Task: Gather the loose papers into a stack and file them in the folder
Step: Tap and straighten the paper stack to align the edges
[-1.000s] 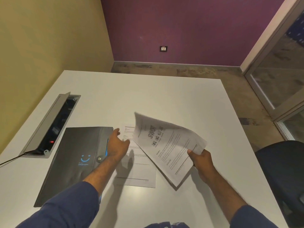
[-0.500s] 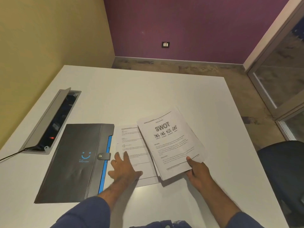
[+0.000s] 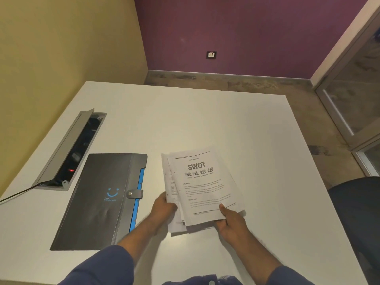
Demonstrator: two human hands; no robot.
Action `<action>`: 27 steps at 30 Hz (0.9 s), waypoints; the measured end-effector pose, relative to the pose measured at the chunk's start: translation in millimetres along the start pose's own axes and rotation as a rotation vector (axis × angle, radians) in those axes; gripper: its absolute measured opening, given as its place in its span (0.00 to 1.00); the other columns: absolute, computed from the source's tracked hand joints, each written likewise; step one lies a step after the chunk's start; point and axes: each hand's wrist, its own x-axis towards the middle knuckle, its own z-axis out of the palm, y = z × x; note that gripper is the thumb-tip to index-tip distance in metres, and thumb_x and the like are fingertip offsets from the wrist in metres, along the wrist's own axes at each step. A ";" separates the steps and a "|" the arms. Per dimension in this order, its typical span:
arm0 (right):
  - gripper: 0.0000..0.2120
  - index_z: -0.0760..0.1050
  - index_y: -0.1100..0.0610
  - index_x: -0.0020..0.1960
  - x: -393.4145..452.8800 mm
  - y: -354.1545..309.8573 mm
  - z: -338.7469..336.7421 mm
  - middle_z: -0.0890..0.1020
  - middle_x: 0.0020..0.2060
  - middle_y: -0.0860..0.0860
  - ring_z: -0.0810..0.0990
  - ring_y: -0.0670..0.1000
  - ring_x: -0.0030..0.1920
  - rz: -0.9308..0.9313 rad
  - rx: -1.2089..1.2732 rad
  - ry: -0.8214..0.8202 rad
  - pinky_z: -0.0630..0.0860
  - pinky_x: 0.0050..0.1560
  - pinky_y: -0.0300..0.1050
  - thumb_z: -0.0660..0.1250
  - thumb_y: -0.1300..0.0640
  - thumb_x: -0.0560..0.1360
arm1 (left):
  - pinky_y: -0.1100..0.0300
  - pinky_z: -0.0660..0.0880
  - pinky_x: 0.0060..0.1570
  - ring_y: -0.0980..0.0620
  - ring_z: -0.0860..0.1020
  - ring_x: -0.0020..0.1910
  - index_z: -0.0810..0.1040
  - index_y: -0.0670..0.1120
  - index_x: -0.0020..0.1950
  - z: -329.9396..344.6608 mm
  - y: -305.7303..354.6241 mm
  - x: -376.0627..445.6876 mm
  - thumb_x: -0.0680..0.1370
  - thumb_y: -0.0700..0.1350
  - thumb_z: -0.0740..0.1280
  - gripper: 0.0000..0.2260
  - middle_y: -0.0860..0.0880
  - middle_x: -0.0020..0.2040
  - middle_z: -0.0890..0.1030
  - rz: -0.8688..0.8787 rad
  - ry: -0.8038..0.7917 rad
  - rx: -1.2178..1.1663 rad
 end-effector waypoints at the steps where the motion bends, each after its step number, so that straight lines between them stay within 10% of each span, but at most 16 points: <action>1: 0.15 0.73 0.65 0.64 -0.1 3.2 0.0 0.80 0.59 0.64 0.80 0.64 0.55 0.009 -0.001 -0.001 0.78 0.50 0.62 0.63 0.70 0.78 | 0.53 0.82 0.44 0.46 0.84 0.52 0.79 0.48 0.57 0.7 1.4 -2.9 0.74 0.34 0.63 0.15 0.46 0.55 0.86 -0.041 -0.095 -0.118; 8: 0.12 0.75 0.62 0.61 0.6 20.7 -2.0 0.81 0.58 0.64 0.81 0.65 0.55 0.029 -0.080 -0.059 0.78 0.53 0.63 0.63 0.68 0.78 | 0.47 0.81 0.50 0.42 0.84 0.55 0.80 0.50 0.60 10.1 18.2 -12.8 0.83 0.57 0.57 0.17 0.44 0.56 0.86 -0.182 -0.228 -0.543; 12: 0.16 0.75 0.59 0.64 -1.9 20.2 -3.7 0.84 0.55 0.60 0.84 0.62 0.52 0.011 -0.283 -0.077 0.80 0.55 0.61 0.67 0.65 0.77 | 0.44 0.78 0.59 0.40 0.81 0.57 0.75 0.40 0.68 12.6 19.0 -6.6 0.82 0.37 0.63 0.14 0.40 0.60 0.82 -0.127 -0.016 -0.266; 16: 0.20 0.76 0.66 0.62 -2.9 5.2 -10.3 0.84 0.38 0.58 0.80 0.53 0.28 -0.103 -0.537 0.070 0.76 0.27 0.43 0.74 0.60 0.72 | 0.48 0.78 0.57 0.40 0.81 0.56 0.74 0.40 0.68 5.6 19.5 -3.6 0.81 0.34 0.62 0.15 0.40 0.59 0.82 -0.118 0.022 -0.217; 21: 0.37 0.64 0.62 0.71 -7.3 -32.7 -6.0 0.74 0.58 0.55 0.76 0.56 0.55 -0.425 -0.733 0.235 0.72 0.56 0.47 0.77 0.53 0.69 | 0.46 0.75 0.63 0.41 0.81 0.59 0.72 0.37 0.70 -18.5 25.7 -5.1 0.81 0.33 0.62 0.16 0.41 0.61 0.82 -0.028 -0.087 -0.285; 27: 0.38 0.67 0.59 0.72 -24.4 -77.3 21.8 0.77 0.66 0.57 0.73 0.59 0.68 -0.267 -0.627 -0.335 0.64 0.71 0.53 0.70 0.40 0.69 | 0.47 0.79 0.60 0.39 0.81 0.61 0.74 0.39 0.67 -41.7 40.0 -21.4 0.80 0.34 0.64 0.15 0.40 0.62 0.82 0.086 -0.281 -0.372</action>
